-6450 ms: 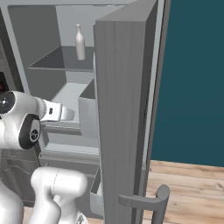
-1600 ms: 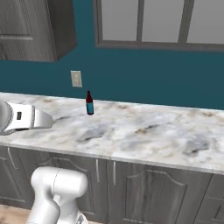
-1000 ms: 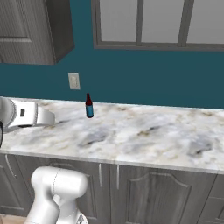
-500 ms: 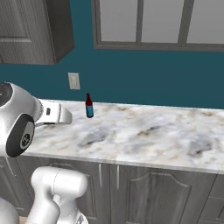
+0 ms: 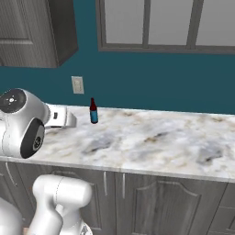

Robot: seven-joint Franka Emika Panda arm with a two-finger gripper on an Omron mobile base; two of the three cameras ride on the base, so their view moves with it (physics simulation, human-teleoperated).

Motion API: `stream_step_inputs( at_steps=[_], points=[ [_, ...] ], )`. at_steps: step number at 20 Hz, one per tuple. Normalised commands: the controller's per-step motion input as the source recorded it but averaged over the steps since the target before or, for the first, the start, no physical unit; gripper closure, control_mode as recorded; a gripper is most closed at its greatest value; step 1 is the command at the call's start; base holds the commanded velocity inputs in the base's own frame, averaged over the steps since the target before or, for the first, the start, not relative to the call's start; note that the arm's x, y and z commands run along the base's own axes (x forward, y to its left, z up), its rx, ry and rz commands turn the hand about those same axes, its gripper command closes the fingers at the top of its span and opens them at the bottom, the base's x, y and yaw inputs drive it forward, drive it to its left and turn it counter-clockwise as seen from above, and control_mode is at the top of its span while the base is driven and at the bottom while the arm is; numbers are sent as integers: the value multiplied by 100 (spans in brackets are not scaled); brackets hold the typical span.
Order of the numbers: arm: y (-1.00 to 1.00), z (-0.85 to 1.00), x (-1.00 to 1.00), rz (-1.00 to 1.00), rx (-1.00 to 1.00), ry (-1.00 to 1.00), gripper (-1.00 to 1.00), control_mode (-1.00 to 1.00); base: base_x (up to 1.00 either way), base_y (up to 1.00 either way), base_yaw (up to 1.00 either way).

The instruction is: Place the liquor and beer on the top shelf of the fridge to keep them out of children's reach, and place the broccoli on lower shelves for easy access.

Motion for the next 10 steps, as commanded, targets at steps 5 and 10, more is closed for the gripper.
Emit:
stream_step_inputs(
  at_steps=[5, 10],
  points=[
    [37, -3, 47, 5, 0, 0, -100, -100, 0, 0, 0],
    [0, -14, 53, 0, 4, 0, -100, -100, 0, 0, 0]
  ],
)
